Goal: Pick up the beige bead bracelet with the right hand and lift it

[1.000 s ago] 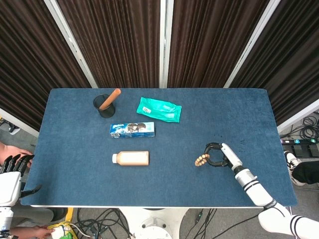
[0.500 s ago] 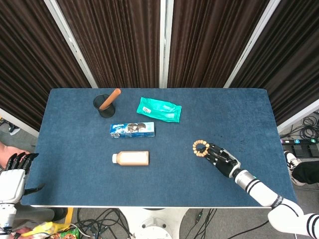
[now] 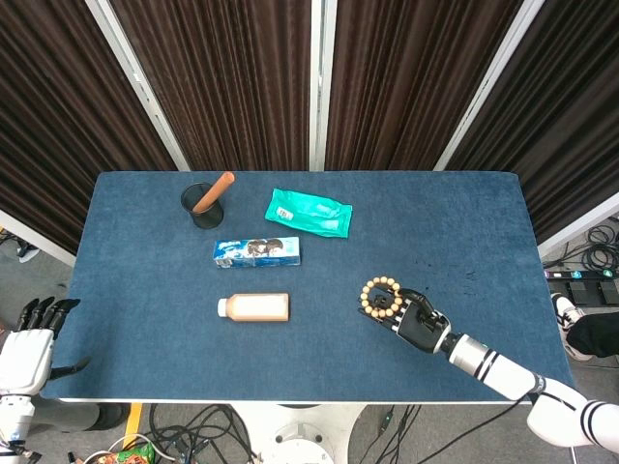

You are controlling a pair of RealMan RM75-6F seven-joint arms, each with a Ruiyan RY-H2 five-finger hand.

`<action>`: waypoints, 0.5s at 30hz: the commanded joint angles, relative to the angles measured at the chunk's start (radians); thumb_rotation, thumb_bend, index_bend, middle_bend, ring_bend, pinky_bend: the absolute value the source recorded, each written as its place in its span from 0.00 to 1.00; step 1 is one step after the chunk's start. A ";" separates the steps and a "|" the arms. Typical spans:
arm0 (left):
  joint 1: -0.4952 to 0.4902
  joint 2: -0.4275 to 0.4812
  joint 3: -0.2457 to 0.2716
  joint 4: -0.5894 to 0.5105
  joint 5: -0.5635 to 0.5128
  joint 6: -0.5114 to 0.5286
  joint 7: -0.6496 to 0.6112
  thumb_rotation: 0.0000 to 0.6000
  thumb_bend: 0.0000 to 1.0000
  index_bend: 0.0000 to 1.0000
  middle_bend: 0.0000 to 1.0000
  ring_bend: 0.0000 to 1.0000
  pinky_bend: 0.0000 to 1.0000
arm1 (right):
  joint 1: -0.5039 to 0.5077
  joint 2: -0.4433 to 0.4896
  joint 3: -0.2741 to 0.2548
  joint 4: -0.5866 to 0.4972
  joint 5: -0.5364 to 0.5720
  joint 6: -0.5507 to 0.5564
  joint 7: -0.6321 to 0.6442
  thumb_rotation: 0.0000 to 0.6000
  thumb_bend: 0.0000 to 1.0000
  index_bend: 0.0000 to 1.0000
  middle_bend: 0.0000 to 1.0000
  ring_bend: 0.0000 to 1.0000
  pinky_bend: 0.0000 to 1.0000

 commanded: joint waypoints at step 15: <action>0.001 -0.004 0.007 0.004 -0.005 -0.007 -0.005 1.00 0.00 0.16 0.16 0.06 0.00 | -0.044 -0.123 0.080 -0.013 0.280 0.002 -1.008 0.47 0.16 0.43 0.60 0.29 0.00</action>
